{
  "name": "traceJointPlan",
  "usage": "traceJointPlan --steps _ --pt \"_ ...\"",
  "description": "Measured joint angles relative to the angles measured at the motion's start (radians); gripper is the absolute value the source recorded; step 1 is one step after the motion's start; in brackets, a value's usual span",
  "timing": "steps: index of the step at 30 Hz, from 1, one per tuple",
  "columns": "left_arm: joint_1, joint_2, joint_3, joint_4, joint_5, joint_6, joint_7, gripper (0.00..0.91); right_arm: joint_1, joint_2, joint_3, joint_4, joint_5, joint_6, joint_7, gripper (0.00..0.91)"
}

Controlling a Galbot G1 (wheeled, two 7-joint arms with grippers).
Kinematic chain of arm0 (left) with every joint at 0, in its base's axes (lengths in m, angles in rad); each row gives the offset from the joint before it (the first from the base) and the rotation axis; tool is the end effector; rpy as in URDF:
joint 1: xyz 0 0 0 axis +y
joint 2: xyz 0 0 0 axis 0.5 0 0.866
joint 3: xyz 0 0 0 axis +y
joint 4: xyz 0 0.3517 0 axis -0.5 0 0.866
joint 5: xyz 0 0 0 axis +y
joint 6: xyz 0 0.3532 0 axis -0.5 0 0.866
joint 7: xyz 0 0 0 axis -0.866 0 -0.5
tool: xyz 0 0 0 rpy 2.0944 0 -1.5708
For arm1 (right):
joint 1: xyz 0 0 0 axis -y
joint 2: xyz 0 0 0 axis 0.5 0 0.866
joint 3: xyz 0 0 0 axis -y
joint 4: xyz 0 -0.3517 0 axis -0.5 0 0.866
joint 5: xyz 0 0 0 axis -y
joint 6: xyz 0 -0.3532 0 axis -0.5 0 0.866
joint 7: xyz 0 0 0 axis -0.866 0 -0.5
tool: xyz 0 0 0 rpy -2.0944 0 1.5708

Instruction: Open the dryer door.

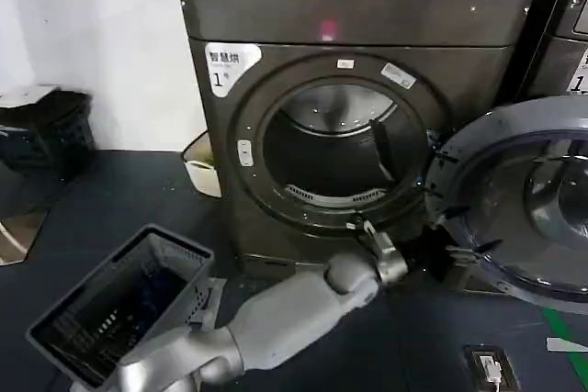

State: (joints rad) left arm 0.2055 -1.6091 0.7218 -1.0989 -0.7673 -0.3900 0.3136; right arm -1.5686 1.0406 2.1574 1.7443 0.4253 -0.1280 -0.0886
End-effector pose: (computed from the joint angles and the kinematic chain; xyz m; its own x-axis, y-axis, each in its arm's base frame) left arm 0.4402 -0.3175 -0.2584 -0.1875 0.9360 -0.2978 0.9681 0.2274 0.1053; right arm -0.0565 -0.4466 -0.0543 -0.3512 0.8101 -0.4695 0.9360 0.2902 -0.1994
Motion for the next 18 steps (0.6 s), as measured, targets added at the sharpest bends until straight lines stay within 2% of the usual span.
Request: traceJointPlan --steps 10,14,18 --pt "0.025 0.021 0.014 -0.177 -0.019 -0.044 -0.029 0.907 0.006 -0.01 -0.003 0.003 -0.007 0.004 -0.009 0.907" --pt "0.033 0.168 0.016 -0.267 -0.053 -0.038 -0.034 0.907 0.012 -0.01 0.002 0.011 -0.039 0.015 -0.012 0.907" --pt "0.046 0.336 0.011 -0.407 -0.113 -0.016 -0.038 0.907 0.018 -0.006 0.013 0.025 -0.064 0.02 -0.012 0.907"
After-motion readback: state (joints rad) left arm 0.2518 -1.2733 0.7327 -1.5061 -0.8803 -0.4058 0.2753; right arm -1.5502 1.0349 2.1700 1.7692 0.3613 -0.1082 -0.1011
